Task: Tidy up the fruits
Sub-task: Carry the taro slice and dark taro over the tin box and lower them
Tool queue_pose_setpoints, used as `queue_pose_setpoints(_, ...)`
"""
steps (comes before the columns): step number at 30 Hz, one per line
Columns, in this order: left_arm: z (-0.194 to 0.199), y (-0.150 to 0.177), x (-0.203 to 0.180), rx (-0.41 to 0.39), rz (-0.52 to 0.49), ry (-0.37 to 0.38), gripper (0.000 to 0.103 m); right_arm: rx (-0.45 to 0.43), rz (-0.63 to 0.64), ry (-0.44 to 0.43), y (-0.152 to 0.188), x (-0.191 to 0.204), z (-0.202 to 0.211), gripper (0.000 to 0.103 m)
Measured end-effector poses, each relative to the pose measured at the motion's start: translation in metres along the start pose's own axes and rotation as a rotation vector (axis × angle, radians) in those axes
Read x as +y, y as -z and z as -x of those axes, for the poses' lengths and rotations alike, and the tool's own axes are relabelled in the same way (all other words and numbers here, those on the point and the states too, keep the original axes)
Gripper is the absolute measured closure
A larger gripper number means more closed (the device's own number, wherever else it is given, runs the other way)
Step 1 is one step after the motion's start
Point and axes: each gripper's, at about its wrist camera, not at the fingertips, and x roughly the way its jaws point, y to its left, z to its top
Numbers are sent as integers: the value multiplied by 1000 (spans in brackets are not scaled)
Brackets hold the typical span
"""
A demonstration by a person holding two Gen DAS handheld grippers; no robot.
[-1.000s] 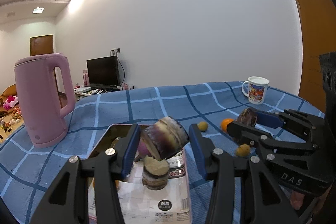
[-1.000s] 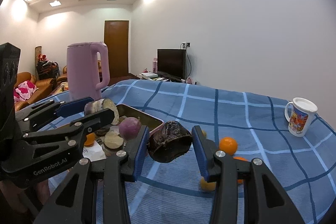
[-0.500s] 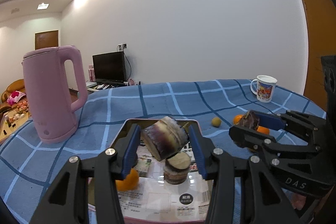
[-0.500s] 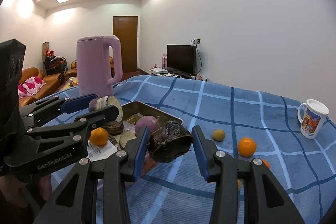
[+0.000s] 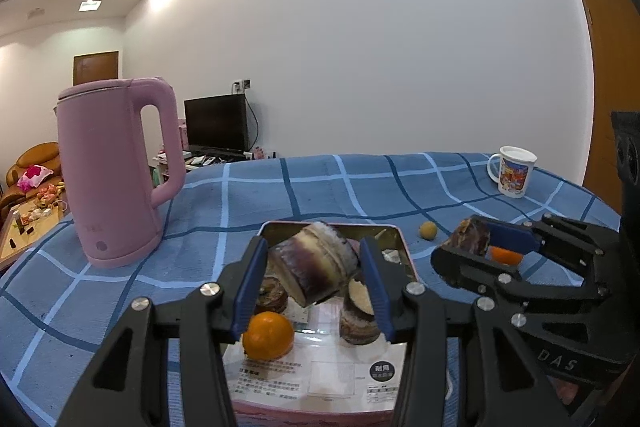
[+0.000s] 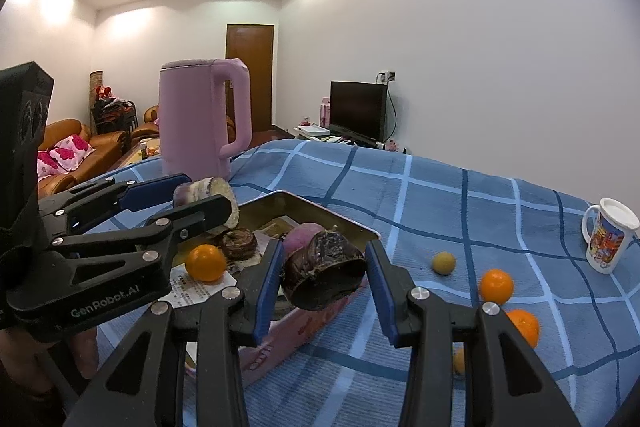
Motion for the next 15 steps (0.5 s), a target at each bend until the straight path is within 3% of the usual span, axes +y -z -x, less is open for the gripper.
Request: queue_pose_setpoints(15,-5,0,22,35,34,-35,53,17,5,-46,-6,17,-10,59)
